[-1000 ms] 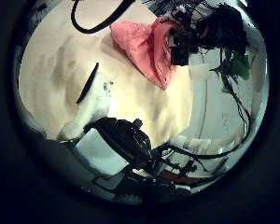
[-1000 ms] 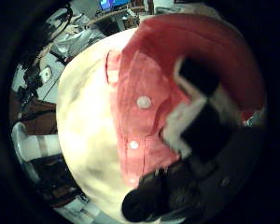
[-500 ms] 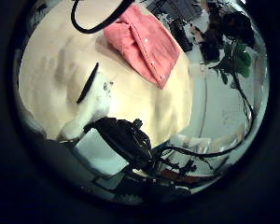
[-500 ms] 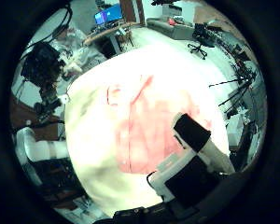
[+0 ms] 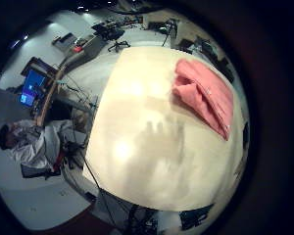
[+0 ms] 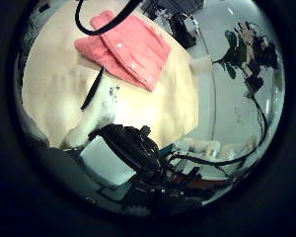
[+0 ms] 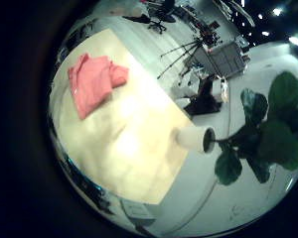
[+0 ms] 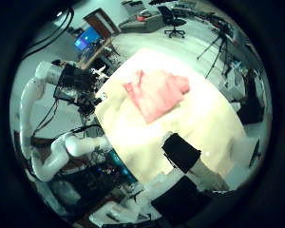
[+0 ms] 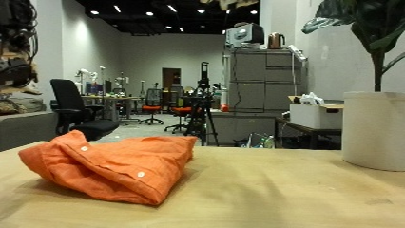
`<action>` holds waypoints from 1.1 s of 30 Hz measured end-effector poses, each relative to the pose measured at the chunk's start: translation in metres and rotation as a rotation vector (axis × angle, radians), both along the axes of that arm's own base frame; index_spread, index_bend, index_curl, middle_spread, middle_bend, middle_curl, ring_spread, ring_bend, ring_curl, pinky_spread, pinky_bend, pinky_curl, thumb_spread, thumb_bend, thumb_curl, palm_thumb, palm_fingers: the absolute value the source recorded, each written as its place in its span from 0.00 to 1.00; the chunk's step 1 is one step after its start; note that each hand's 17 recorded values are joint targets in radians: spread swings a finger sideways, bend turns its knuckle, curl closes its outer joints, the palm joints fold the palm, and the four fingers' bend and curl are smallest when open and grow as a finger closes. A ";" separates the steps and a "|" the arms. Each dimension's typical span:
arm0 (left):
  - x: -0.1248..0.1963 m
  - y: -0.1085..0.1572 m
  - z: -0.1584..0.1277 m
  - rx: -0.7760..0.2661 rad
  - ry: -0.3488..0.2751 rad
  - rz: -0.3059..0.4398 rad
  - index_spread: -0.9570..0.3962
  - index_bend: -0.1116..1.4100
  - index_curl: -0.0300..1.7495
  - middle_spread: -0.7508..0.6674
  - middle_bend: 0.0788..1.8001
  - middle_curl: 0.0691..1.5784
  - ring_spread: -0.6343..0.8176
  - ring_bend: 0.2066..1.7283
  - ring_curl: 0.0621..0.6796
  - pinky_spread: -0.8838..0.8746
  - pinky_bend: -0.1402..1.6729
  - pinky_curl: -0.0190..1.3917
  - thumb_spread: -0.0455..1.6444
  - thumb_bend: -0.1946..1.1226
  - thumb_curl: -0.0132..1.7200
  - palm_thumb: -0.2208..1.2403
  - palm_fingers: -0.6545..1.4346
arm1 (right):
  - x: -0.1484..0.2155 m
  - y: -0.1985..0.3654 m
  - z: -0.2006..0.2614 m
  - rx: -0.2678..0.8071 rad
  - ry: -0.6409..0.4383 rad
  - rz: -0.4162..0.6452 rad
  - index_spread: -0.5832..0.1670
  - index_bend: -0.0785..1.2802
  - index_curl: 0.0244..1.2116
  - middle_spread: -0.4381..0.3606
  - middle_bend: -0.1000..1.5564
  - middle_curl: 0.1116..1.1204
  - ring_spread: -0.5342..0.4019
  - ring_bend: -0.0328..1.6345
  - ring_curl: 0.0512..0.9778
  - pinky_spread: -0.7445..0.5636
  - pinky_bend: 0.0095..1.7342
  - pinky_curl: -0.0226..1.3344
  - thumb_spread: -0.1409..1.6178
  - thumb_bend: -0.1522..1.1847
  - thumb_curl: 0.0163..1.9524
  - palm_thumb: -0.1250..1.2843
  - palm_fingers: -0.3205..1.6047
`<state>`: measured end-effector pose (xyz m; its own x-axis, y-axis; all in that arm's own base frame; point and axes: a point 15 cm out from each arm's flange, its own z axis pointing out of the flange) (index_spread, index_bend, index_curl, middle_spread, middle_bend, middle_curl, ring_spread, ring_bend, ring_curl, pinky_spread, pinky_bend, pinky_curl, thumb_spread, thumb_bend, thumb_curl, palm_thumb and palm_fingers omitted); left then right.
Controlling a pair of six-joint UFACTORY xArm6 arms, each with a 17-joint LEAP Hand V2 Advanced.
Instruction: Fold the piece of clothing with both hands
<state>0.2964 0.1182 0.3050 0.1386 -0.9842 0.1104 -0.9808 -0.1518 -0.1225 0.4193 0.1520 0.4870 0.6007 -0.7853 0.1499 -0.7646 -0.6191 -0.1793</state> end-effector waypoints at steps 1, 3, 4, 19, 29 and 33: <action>0.002 -0.008 0.003 -0.002 0.004 -0.016 0.71 0.23 0.28 0.62 0.06 0.17 0.62 0.15 0.26 0.69 0.18 0.19 0.80 0.14 0.18 0.55 0.43 | -0.010 -0.016 0.000 -0.011 0.031 -0.031 0.22 0.19 0.31 0.52 0.27 0.25 0.73 0.30 0.22 0.83 0.32 0.24 0.74 0.10 0.23 0.55 0.17; 0.004 -0.029 0.006 -0.002 0.022 -0.059 0.71 0.23 0.28 0.62 0.06 0.17 0.62 0.15 0.26 0.69 0.18 0.19 0.80 0.14 0.19 0.56 0.43 | -0.027 -0.039 0.000 -0.026 0.077 -0.075 0.23 0.18 0.30 0.54 0.25 0.25 0.74 0.29 0.22 0.82 0.31 0.23 0.74 0.10 0.23 0.55 0.16; 0.004 -0.039 0.009 0.003 0.033 -0.076 0.71 0.23 0.28 0.62 0.06 0.17 0.62 0.15 0.26 0.69 0.18 0.19 0.80 0.14 0.19 0.56 0.43 | -0.044 -0.054 0.000 -0.036 0.111 -0.102 0.24 0.18 0.29 0.55 0.24 0.24 0.75 0.28 0.21 0.82 0.30 0.23 0.74 0.09 0.23 0.54 0.16; -0.024 -0.152 0.040 0.110 0.149 -0.279 0.73 0.20 0.27 0.65 0.06 0.16 0.66 0.15 0.26 0.70 0.18 0.20 0.77 0.13 0.19 0.52 0.41 | -0.167 -0.149 -0.081 -0.075 0.301 -0.355 0.28 0.17 0.23 0.60 0.18 0.21 0.82 0.22 0.19 0.81 0.25 0.23 0.78 0.09 0.17 0.40 0.16; -0.037 -0.150 0.022 0.116 0.195 -0.257 0.74 0.20 0.27 0.67 0.06 0.16 0.68 0.15 0.25 0.71 0.18 0.21 0.76 0.14 0.19 0.50 0.40 | -0.199 -0.165 -0.143 -0.031 0.380 -0.482 0.29 0.17 0.21 0.62 0.18 0.22 0.82 0.22 0.20 0.82 0.24 0.23 0.78 0.10 0.15 0.39 0.18; -0.036 -0.143 0.017 0.104 0.195 -0.216 0.74 0.20 0.27 0.68 0.06 0.16 0.69 0.15 0.25 0.71 0.18 0.21 0.76 0.14 0.19 0.50 0.40 | -0.194 -0.151 -0.154 0.023 0.380 -0.475 0.30 0.17 0.20 0.63 0.19 0.22 0.82 0.22 0.21 0.82 0.24 0.23 0.78 0.10 0.14 0.40 0.18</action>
<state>0.2603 -0.0248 0.3223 -0.0662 -0.9978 -0.0007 -0.9956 0.0660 0.0672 0.2255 0.0012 0.3334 0.1919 -0.9810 -0.0268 -0.9693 -0.1937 0.1511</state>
